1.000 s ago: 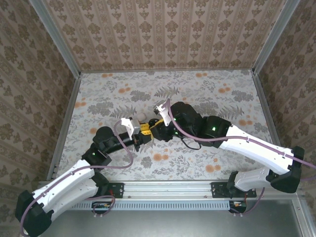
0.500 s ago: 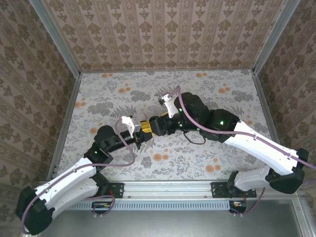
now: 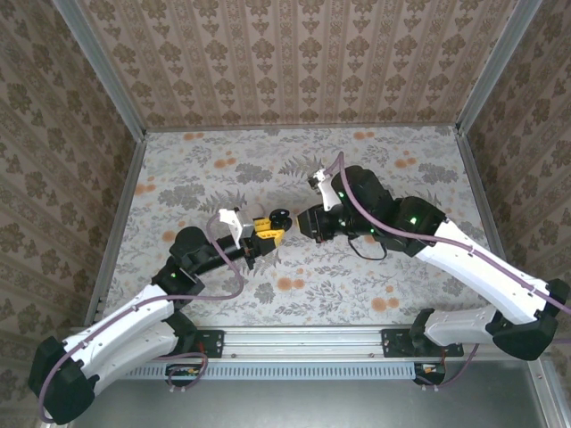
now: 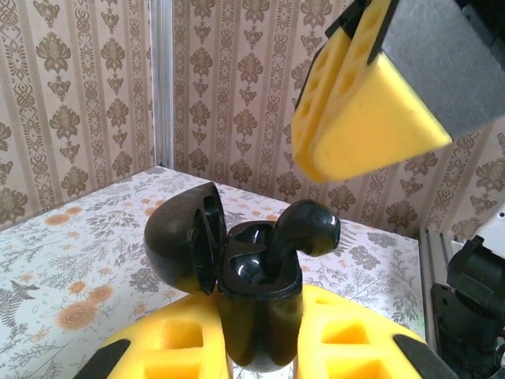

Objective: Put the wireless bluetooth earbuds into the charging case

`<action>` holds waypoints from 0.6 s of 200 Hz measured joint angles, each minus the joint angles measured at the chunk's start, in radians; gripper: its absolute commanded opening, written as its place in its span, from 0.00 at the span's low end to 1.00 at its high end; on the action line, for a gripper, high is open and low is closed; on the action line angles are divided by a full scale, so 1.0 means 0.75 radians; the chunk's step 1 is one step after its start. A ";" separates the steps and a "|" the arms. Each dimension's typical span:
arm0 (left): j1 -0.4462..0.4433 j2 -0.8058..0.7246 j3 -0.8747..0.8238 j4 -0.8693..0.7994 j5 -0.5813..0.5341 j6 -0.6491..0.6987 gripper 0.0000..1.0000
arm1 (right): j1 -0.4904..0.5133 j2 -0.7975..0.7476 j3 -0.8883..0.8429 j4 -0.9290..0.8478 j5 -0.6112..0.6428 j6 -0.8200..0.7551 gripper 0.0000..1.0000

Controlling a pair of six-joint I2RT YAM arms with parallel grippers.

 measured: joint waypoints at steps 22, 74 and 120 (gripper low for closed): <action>0.000 0.000 0.000 0.000 0.004 -0.007 0.00 | 0.000 0.015 -0.006 0.004 -0.036 -0.001 0.16; 0.000 0.000 0.000 0.000 0.004 -0.016 0.00 | 0.000 0.036 -0.015 0.041 -0.104 0.001 0.15; 0.000 0.002 0.000 0.000 0.005 -0.016 0.00 | 0.005 0.043 -0.015 0.076 -0.152 0.006 0.13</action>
